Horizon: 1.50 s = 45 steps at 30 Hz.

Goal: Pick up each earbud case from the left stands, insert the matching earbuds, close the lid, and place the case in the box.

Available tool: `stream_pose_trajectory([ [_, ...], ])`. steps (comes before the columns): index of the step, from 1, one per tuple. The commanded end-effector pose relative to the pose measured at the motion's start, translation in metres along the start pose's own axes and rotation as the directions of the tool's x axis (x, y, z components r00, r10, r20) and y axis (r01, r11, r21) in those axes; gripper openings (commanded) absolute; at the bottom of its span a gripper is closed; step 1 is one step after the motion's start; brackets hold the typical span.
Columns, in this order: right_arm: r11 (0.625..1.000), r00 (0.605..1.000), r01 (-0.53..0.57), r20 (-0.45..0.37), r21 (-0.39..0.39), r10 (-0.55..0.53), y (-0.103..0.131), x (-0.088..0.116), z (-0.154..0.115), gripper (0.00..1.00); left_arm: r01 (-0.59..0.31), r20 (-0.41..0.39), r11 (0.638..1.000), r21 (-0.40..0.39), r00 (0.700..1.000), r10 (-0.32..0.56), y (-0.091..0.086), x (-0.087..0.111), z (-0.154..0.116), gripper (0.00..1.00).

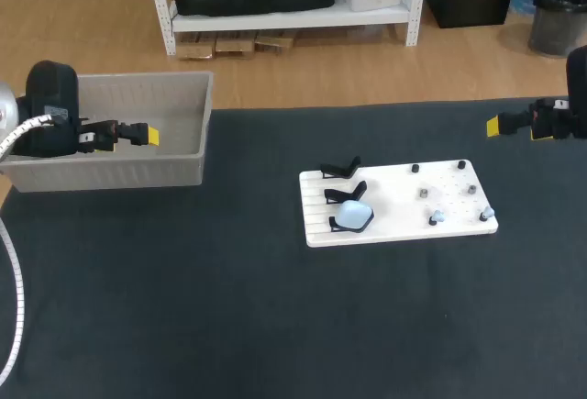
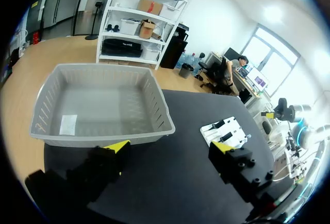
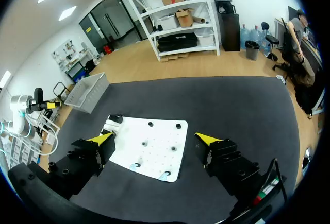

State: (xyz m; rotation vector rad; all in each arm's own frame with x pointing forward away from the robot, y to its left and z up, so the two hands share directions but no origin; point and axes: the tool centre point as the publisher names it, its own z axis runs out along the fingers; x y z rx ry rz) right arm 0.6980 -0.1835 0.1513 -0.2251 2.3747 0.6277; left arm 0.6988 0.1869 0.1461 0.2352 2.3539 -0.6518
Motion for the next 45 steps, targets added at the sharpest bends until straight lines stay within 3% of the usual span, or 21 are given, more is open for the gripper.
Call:
stream_pose_trajectory([
  [1, 1.0, 1.0, 0.001, -0.001, -0.007, -0.001, -0.0017, -0.0004, 0.0006, 1.0, 0.002, -0.011, 1.0, -0.011, 1.0, -0.002, -0.002, -0.0023, -0.0003, 1.0],
  [41, 1.0, 1.0, 0.001, -0.001, -0.007, -0.001, -0.0017, -0.0004, 0.0006, 1.0, 0.002, -0.011, 1.0, -0.011, 1.0, -0.002, -0.002, -0.0023, -0.0003, 1.0],
  [45, 1.0, 1.0, 0.001, -0.001, -0.007, -0.001, -0.0017, -0.0004, 0.0006, 1.0, -0.036, -0.021, 0.999, -0.008, 0.999, 0.036, -0.0011, -0.0083, -0.0004, 1.0],
])
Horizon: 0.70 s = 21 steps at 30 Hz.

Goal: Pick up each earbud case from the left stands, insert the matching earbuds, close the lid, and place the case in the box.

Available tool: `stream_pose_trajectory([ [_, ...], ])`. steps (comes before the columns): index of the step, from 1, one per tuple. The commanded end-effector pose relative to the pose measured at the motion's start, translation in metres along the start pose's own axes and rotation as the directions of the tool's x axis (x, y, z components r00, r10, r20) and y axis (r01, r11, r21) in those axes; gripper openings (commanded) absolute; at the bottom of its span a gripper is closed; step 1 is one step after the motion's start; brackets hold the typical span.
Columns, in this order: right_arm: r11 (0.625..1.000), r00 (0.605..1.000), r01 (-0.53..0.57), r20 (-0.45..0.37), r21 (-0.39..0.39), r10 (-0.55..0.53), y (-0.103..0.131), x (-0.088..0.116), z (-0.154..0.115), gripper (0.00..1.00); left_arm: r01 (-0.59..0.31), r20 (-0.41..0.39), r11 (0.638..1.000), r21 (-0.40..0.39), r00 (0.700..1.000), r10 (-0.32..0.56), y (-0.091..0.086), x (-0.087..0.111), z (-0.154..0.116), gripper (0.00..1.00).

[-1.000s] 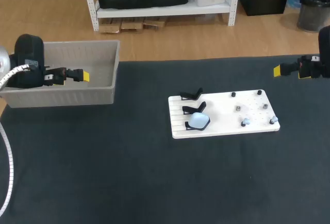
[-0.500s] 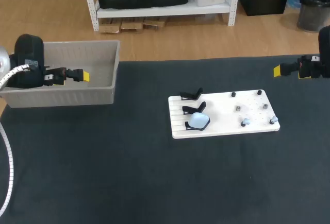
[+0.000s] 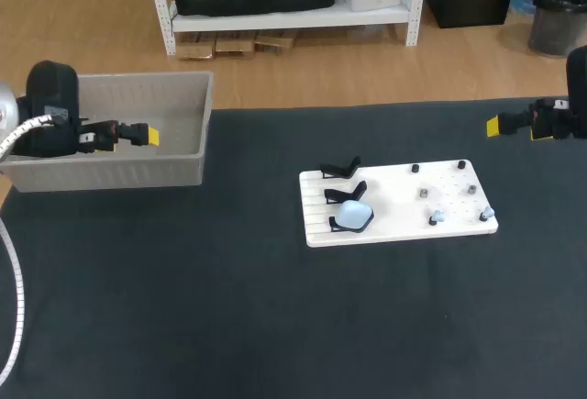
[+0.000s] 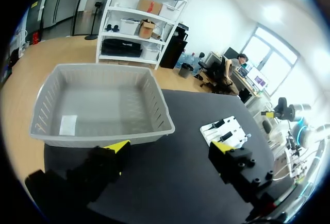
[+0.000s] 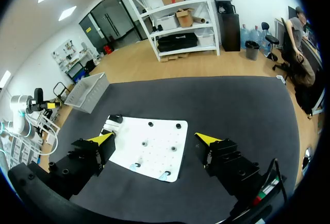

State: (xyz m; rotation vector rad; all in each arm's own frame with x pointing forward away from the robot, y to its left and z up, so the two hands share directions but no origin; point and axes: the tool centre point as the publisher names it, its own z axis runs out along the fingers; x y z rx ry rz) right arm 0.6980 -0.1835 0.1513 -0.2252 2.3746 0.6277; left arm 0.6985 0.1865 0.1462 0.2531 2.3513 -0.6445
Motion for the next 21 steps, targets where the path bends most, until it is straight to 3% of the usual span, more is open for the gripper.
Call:
stream_pose_trajectory([
  [1, 1.0, 1.0, 0.001, -0.001, -0.007, -0.001, -0.002, 0.0, 0.001, 1.0, -0.036, -0.017, 0.999, 0.002, 0.999, 0.036, -0.001, -0.012, 0.0, 1.0],
  [6, 1.0, 1.0, 0.001, -0.001, -0.007, -0.001, -0.002, 0.0, 0.001, 1.0, -0.144, -0.039, 0.987, 0.071, 0.988, 0.147, -0.013, -0.027, 0.001, 1.0],
  [10, 1.0, 1.0, 0.001, -0.001, -0.007, -0.001, -0.002, 0.0, 0.001, 1.0, -0.28, -0.06, 0.946, 0.164, 0.954, 0.293, -0.028, -0.037, 0.004, 1.0],
  [15, 1.0, 1.0, 0.001, -0.001, -0.007, -0.001, -0.002, 0.0, 0.001, 1.0, -0.465, -0.046, 0.836, 0.289, 0.866, 0.498, -0.054, -0.042, 0.01, 1.0],
  [21, 1.0, 1.0, 0.001, -0.001, -0.007, -0.001, -0.002, 0.0, 0.001, 1.0, -0.598, 0.017, 0.709, 0.372, 0.769, 0.639, -0.081, -0.038, 0.029, 1.0],
])
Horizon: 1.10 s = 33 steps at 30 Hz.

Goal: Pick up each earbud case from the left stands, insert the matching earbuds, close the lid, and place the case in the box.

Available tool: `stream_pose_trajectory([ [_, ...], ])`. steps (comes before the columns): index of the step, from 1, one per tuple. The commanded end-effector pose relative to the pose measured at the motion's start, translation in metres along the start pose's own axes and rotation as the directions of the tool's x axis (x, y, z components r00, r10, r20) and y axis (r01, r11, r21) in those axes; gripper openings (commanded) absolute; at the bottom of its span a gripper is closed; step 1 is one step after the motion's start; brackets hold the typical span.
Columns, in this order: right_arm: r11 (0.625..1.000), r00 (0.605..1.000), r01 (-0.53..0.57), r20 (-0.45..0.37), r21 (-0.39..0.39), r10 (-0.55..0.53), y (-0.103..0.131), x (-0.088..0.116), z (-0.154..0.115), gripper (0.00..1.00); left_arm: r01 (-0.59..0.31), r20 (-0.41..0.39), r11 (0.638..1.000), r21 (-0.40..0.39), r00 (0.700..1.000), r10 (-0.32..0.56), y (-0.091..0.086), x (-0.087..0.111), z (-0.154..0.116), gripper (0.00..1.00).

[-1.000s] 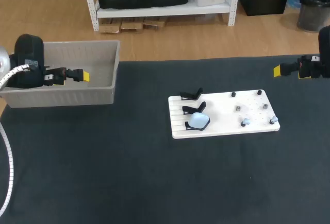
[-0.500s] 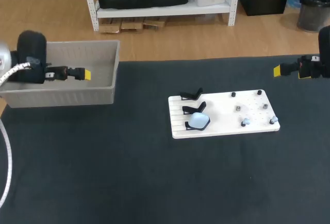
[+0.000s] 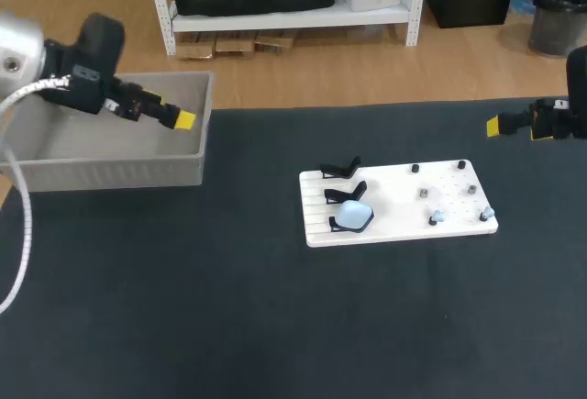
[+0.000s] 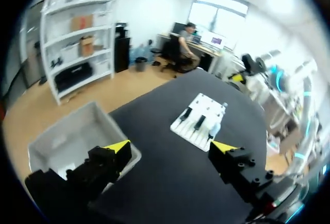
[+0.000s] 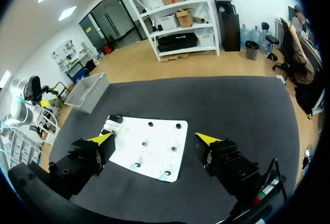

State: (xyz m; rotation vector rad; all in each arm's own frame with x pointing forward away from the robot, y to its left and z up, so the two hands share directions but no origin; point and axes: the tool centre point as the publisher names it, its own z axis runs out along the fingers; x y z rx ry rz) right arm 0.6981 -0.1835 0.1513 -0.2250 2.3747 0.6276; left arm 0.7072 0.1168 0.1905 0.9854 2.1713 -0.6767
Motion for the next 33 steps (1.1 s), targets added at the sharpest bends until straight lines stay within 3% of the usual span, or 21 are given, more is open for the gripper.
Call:
stream_pose_trajectory([
  [1, 1.0, 1.0, 0.002, -0.001, -0.007, -0.002, -0.002, 0.0, 0.001, 1.0, -0.203, 0.013, 0.971, 0.125, 0.979, 0.203, -0.004, -0.006, 0.023, 1.0],
  [7, 1.0, 1.0, 0.002, -0.001, -0.007, -0.002, -0.002, 0.0, 0.001, 1.0, -0.33, 0.027, 0.928, 0.174, 0.944, 0.33, -0.021, -0.005, 0.053, 1.0],
  [17, 1.0, 1.0, 0.002, -0.001, -0.007, -0.002, -0.002, 0.0, 0.001, 1.0, -0.383, 0.065, 0.873, 0.301, 0.922, 0.382, -0.039, 0.006, 0.095, 1.0],
  [26, 1.0, 1.0, 0.002, -0.001, -0.007, -0.002, -0.002, 0.0, 0.001, 1.0, -0.5, 0.094, 0.824, 0.267, 0.864, 0.495, -0.08, 0.026, 0.136, 1.0],
  [33, 1.0, 1.0, 0.002, -0.001, -0.007, -0.002, -0.002, 0.0, 0.001, 1.0, -0.47, 0.145, 0.826, 0.31, 0.882, 0.448, -0.107, 0.037, 0.157, 1.0],
])
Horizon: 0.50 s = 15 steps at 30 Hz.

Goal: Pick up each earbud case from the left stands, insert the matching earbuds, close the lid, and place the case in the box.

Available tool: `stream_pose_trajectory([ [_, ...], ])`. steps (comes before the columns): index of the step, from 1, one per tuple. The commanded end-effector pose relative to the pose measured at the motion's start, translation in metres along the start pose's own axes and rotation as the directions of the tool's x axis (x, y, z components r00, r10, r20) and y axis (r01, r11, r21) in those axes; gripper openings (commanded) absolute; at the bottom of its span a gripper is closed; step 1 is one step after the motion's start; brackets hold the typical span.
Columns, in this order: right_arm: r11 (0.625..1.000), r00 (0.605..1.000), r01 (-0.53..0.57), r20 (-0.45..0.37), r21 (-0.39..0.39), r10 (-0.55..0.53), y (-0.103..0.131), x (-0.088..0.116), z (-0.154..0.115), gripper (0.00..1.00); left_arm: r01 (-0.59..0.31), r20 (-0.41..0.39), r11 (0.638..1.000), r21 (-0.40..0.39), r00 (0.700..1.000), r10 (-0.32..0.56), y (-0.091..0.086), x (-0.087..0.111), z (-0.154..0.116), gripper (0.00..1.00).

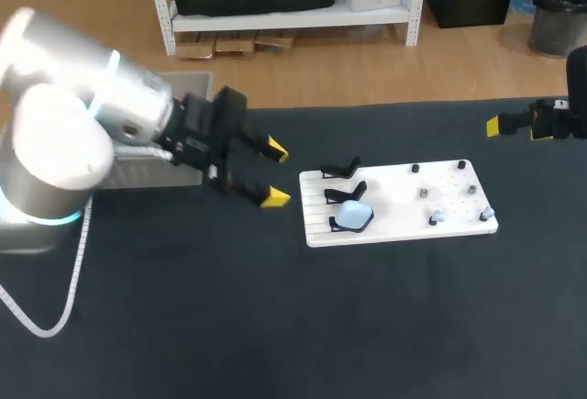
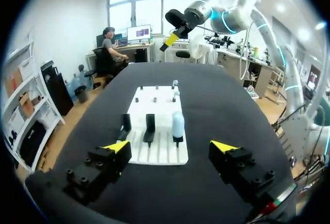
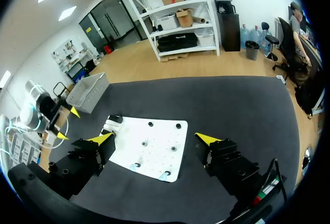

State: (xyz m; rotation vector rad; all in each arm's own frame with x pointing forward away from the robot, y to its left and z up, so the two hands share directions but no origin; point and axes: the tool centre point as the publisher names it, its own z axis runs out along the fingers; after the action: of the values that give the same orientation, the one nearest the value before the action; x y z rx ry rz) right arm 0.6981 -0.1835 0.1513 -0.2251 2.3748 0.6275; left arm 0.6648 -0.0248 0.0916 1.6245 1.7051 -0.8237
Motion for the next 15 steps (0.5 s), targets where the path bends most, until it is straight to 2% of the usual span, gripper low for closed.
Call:
stream_pose_trajectory([
  [1, 1.0, 1.0, 0.002, -0.001, -0.007, -0.002, -0.002, 0.0, 0.001, 1.0, 0.008, 0.053, 1.0, -0.012, 0.999, -0.007, -0.009, 0.003, 0.017, 1.0],
  [8, 1.0, 1.0, 0.002, -0.001, -0.007, -0.002, -0.002, 0.0, 0.001, 1.0, 0.038, 0.121, 0.999, 0.024, 0.992, -0.04, -0.023, 0.006, 0.03, 1.0],
  [15, 1.0, 1.0, 0.002, -0.001, -0.007, -0.002, -0.002, 0.0, 0.001, 1.0, 0.018, 0.147, 1.0, -0.007, 0.989, -0.016, -0.028, 0.004, 0.052, 1.0],
])
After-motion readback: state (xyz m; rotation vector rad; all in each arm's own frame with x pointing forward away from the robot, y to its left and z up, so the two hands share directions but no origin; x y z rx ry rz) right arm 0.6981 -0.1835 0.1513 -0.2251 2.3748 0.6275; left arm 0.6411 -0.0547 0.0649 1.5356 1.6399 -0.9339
